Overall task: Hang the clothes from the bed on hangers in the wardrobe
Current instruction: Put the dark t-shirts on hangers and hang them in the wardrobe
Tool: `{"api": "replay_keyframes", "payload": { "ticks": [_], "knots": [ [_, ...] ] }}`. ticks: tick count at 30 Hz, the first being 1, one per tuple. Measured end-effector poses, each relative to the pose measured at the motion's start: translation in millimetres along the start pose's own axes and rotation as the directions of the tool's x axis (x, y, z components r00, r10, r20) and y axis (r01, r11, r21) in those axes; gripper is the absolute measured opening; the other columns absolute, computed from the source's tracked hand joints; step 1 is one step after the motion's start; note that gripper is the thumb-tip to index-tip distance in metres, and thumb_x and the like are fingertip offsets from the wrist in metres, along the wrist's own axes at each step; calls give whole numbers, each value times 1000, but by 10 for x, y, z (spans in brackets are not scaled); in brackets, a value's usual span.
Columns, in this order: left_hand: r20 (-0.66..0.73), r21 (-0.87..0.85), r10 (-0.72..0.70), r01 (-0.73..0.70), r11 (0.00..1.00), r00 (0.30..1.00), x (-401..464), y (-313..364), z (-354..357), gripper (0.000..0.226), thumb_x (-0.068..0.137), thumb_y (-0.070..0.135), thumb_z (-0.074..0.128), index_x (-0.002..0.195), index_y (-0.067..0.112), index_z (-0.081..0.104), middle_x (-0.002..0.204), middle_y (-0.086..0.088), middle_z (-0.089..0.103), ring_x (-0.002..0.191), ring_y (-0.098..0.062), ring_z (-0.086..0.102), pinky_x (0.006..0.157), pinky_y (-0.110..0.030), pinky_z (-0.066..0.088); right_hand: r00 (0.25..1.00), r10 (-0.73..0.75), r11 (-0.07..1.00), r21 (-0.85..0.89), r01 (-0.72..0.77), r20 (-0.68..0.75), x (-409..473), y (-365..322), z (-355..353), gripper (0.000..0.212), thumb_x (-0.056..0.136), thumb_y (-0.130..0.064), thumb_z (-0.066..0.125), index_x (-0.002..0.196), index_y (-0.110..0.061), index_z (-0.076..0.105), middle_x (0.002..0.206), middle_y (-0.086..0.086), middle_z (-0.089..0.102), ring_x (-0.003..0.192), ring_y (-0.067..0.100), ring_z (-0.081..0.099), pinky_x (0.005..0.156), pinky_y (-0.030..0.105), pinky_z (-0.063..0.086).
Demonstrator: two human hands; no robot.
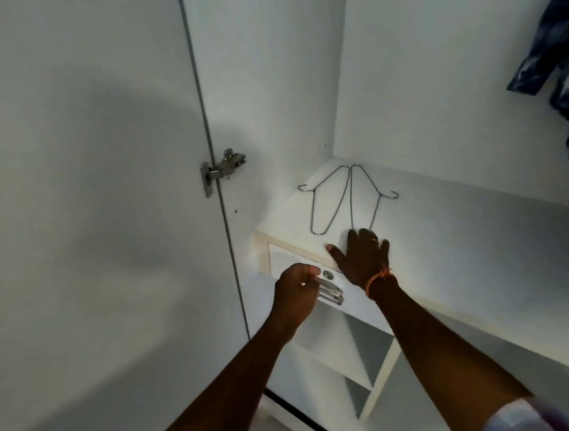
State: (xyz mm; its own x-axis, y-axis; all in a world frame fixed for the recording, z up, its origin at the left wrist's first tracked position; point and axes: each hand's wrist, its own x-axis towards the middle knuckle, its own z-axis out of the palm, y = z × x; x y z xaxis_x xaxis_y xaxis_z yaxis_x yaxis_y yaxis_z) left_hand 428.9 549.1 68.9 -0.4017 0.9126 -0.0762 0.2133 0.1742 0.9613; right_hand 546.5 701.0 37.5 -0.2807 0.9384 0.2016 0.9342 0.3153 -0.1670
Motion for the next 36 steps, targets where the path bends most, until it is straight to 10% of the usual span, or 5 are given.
{"api": "replay_keyframes", "payload": {
  "ticks": [9, 17, 20, 26, 36],
  "knots": [
    [190, -162, -414, 445, 881, 890, 550, 296, 506, 45, 99, 45, 51, 105, 3, 64, 87, -9, 66, 78, -23, 65, 66, -32, 53, 976, -37, 983, 166, 74, -216, -688, -42, -159, 14, 88, -18, 60, 78, -19, 70, 78, 1, 67, 77, 26, 64, 68, 36, 42],
    [218, -158, -396, 433, 887, 892, 428, 310, 597, 34, 96, 5, 52, 130, 2, 46, 72, -6, 54, 39, -7, 45, 38, -16, 32, 947, 167, 537, 831, 146, -275, -941, 96, -91, 17, 87, -17, 58, 73, -10, 67, 66, -3, 63, 62, 14, 60, 57, 30, 50],
    [86, -83, -287, 294, 952, 954, 307, 229, 460, 27, 99, 3, 39, 113, -1, 62, 71, -11, 58, 29, -2, 40, 33, -15, 27, 830, 556, 65, 993, -94, 43, -1072, 11, -120, 23, 93, -30, 63, 82, -10, 63, 68, 3, 57, 59, 21, 55, 53, 38, 52],
    [27, 55, -24, 23, 998, 999, -294, 29, 107, 26, 101, 8, 46, 107, 4, 70, 105, -26, 68, 90, -38, 58, 60, -40, 50, 735, 480, -545, 820, -178, 479, -1147, -249, -293, 23, 100, -32, 57, 106, -9, 58, 90, 15, 63, 80, 28, 67, 70, 42, 58],
    [142, 281, 298, -327, 902, 944, -2077, -848, -899, 22, 103, 25, 43, 101, 17, 64, 64, 10, 51, 61, -12, 51, 61, -24, 39, 629, 162, -718, 528, -454, 760, -2425, -1014, 22, 23, 100, -34, 46, 87, -15, 46, 68, 2, 61, 31, 11, 29, 40, 15, 26]
  ]
}}
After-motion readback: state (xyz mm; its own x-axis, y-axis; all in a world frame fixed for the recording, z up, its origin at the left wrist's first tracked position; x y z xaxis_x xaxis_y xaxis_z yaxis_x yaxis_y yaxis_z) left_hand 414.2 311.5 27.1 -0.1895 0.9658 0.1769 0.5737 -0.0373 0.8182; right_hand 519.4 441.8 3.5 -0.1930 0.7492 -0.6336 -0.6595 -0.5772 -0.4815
